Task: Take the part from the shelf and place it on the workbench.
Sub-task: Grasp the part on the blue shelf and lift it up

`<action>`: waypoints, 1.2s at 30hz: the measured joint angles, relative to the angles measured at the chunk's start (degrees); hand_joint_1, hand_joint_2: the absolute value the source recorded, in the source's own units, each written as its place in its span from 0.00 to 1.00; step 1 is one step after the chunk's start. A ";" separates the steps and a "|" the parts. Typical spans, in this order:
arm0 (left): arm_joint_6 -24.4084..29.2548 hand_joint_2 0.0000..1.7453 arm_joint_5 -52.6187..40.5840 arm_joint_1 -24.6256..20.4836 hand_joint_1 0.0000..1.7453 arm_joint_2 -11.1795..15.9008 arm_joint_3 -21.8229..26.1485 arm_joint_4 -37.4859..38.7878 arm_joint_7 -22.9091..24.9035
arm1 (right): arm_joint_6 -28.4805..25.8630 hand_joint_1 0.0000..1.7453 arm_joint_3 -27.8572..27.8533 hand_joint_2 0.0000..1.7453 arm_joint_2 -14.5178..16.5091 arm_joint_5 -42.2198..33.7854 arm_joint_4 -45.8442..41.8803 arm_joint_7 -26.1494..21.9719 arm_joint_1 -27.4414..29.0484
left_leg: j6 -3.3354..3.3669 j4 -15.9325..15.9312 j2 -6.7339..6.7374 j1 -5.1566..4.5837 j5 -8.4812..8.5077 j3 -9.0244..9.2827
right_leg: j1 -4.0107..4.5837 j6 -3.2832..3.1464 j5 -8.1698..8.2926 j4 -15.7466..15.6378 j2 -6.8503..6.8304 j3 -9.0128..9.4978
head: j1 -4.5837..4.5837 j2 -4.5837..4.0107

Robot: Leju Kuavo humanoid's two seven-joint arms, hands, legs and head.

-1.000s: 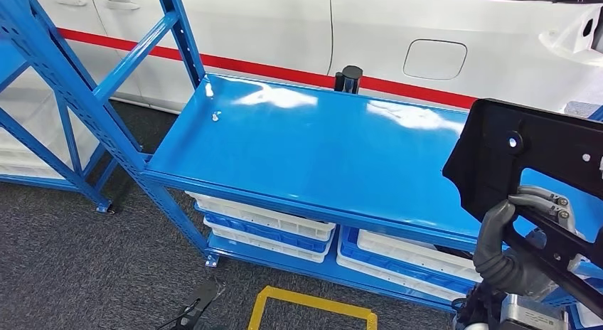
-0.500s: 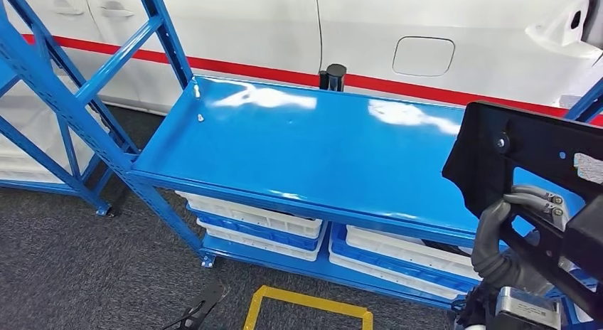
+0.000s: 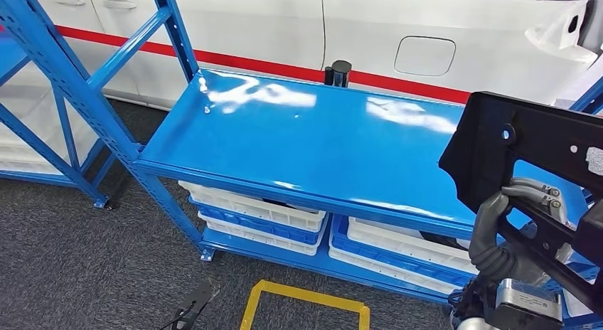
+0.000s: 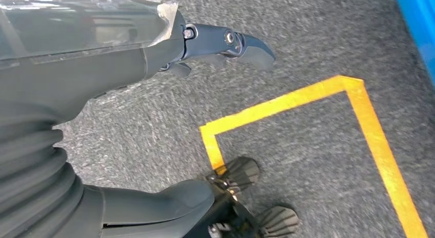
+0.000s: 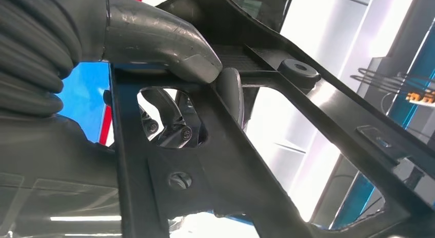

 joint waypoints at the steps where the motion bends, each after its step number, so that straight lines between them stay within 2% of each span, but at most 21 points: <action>1: -0.01 1.00 0.01 -0.02 0.00 -0.02 0.10 0.07 -0.01 | 0.00 1.00 0.02 1.00 -0.06 -0.03 0.02 0.01 -0.06 | 0.45 -0.32 0.09 0.09 0.44 -0.19 | 0.04 -0.06 -1.05 1.47 -0.04 -0.77 | 0.09 0.00; 4: -0.15 1.00 0.03 -0.02 0.00 -0.16 0.37 0.39 -0.02 | 0.00 1.00 0.09 1.00 -0.26 -0.22 0.27 0.04 -0.19 | 1.11 -0.51 0.26 0.02 1.35 -1.21 | 0.05 -0.67 -6.41 11.66 -0.08 -4.84 | 0.44 0.00; 6: -0.40 1.00 0.07 0.05 0.00 -0.28 0.59 0.90 -0.04 | 0.00 1.00 0.15 1.00 -0.34 -0.38 0.60 0.12 -0.22 | 1.12 -0.45 0.29 -0.11 1.87 -1.90 | 0.06 -0.24 -7.72 15.41 -0.09 -5.62 | 0.48 0.00; 7: -0.57 1.00 0.09 0.09 0.00 -0.32 0.78 1.20 -0.09 | 0.00 1.00 0.22 1.00 -0.38 -0.45 0.78 0.20 -0.30 | 1.06 -0.43 0.29 -0.14 2.09 -2.13 | 0.05 0.21 -7.01 13.74 -0.10 -4.21 | 0.49 0.00; 9: -0.95 1.00 0.16 0.08 0.00 -0.37 1.24 1.73 -0.28 | 0.00 1.00 0.40 1.00 -0.47 -0.68 1.10 0.38 -0.71 | 0.80 -0.32 0.26 -0.20 2.41 -2.42 | 0.05 0.84 -4.68 5.31 -0.21 1.05 | 0.51 0.00; 11: -1.30 1.00 0.20 0.00 0.00 -0.39 1.69 2.26 -0.63 | 0.00 1.00 0.60 1.00 -0.58 -0.95 1.37 0.52 -1.16 | 0.29 -0.15 0.22 -0.39 2.76 -2.69 | 0.36 0.53 -3.21 -0.71 -0.26 4.68 | 0.45 0.00; 13: -1.46 1.00 0.22 -0.04 0.00 -0.42 2.09 2.77 -0.90 | 0.00 1.00 0.79 1.00 -0.70 -1.11 1.63 0.61 -1.41 | -0.38 -0.04 0.18 -0.53 3.25 -2.97 | 0.66 -0.08 -2.77 -1.52 -0.15 4.99 | 0.37 0.00; 15: -1.55 1.00 0.22 -0.05 0.00 -0.42 2.44 3.14 -0.99 | 0.00 1.00 0.93 1.00 -0.76 -1.15 1.83 0.63 -1.56 | -1.02 0.43 0.08 -0.42 2.90 -3.42 | 0.12 -0.84 -2.34 -1.68 -0.15 4.54 | 0.35 0.00; 17: -1.56 1.00 0.22 -0.06 0.00 -0.45 2.72 3.40 -1.00 | 0.00 1.00 1.05 1.00 -0.78 -1.22 1.94 0.63 -1.68 | -1.66 3.99 -0.06 -0.19 -0.39 -4.98 | -0.36 -1.94 -1.60 -1.82 -0.27 3.85 | 0.25 0.00; 19: -1.65 1.00 0.21 -0.04 0.00 -0.49 2.89 3.71 -1.02 | 0.00 1.00 1.20 1.00 -0.78 -1.58 2.10 0.63 -1.76 | -2.23 11.29 -0.09 0.03 -5.25 -7.72 | -0.24 -2.58 -0.86 -1.78 -0.36 2.77 | 0.13 0.00; 20: -1.76 1.00 0.20 -0.02 0.00 -0.49 2.95 3.87 -1.05 | 0.00 1.00 1.25 1.00 -0.78 -1.96 2.21 0.63 -1.77 | -2.44 14.50 -0.10 0.11 -6.69 -8.76 | -0.19 -2.66 -0.52 -1.76 -0.37 2.20 | 0.12 0.00; 21: -1.95 1.00 0.19 0.00 0.00 -0.49 3.04 4.02 -1.13 | 0.00 1.00 1.30 1.00 -0.80 -2.49 2.34 0.63 -1.78 | -2.57 16.09 -0.09 0.19 -6.87 -8.96 | -0.16 -2.61 -0.19 -1.74 -0.37 1.67 | 0.09 0.00; 22: -2.16 1.00 0.19 0.02 0.00 -0.49 3.20 4.14 -1.24 | 0.02 1.00 1.33 1.00 -0.83 -3.10 2.48 0.63 -1.79 | -2.61 15.57 -0.08 0.27 -5.92 -8.09 | -0.17 -2.53 0.11 -1.74 -0.36 1.22 | 0.09 0.00; 24: -2.52 1.00 0.20 0.01 0.00 -0.48 3.73 4.28 -1.58 | 0.05 1.00 1.38 1.00 -0.96 -4.31 2.69 0.62 -1.87 | -2.40 8.77 -0.79 0.47 -2.79 -3.27 | -0.21 -2.05 0.68 -1.70 0.09 0.65 | 0.05 0.00; 26: -2.77 1.00 0.21 0.03 0.00 -0.42 4.28 4.41 -1.91 | 0.07 1.00 1.42 1.00 -1.13 -5.28 2.81 0.53 -2.25 | -1.98 1.50 -2.37 0.56 -1.65 1.46 | -0.08 -1.31 1.22 -1.63 0.63 0.19 | 0.11 0.00; 27: -2.87 1.00 0.21 0.08 0.00 -0.38 4.49 4.54 -2.03 | 0.07 1.00 1.44 1.00 -1.20 -5.65 2.86 0.46 -2.50 | -1.72 -0.27 -2.86 0.46 -1.81 2.50 | -0.01 -0.92 1.49 -1.61 0.80 -0.01 | 0.13 0.00; 29: -3.02 1.00 0.20 0.16 0.00 -0.40 4.77 4.79 -2.09 | 0.08 1.00 1.49 1.00 -1.34 -6.04 2.95 0.33 -2.83 | -1.00 -0.90 -2.20 0.12 -1.75 2.47 | 0.14 -0.12 2.13 -1.71 1.36 -0.35 | 0.22 0.00; 31: -3.07 1.00 0.20 0.11 0.00 -0.50 5.13 4.92 -2.09 | 0.07 1.00 1.56 1.00 -1.54 -6.14 3.04 0.16 -2.94 | 0.07 -1.42 -1.02 0.10 -1.10 2.26 | 0.19 0.25 1.65 -0.53 1.32 -1.45 | 0.33 0.00; 33: -3.09 1.00 0.21 0.10 0.00 -0.55 5.51 5.02 -2.11 | 0.04 1.00 1.67 1.00 -1.78 -6.16 3.21 0.04 -3.08 | 0.89 -1.73 0.20 0.12 -0.47 1.87 | 0.21 0.02 -1.23 4.95 0.71 -4.21 | 0.64 0.00; 35: -3.11 1.00 0.22 0.21 0.00 -0.55 5.75 5.21 -2.11 | 0.02 1.00 1.73 1.00 -1.98 -6.19 3.46 0.02 -3.11 | 1.17 -1.66 1.36 -0.05 -0.21 1.36 | 0.26 -0.07 -4.55 12.85 0.47 -7.43 | 0.86 0.00; 36: -3.12 1.00 0.22 0.24 0.00 -0.56 5.80 5.30 -2.11 | 0.02 1.00 1.76 1.00 -2.05 -6.20 3.62 0.02 -3.08 | 1.19 -1.60 1.96 -0.12 -0.13 1.19 | 0.25 0.13 -5.29 15.07 0.39 -8.10 | 0.85 0.00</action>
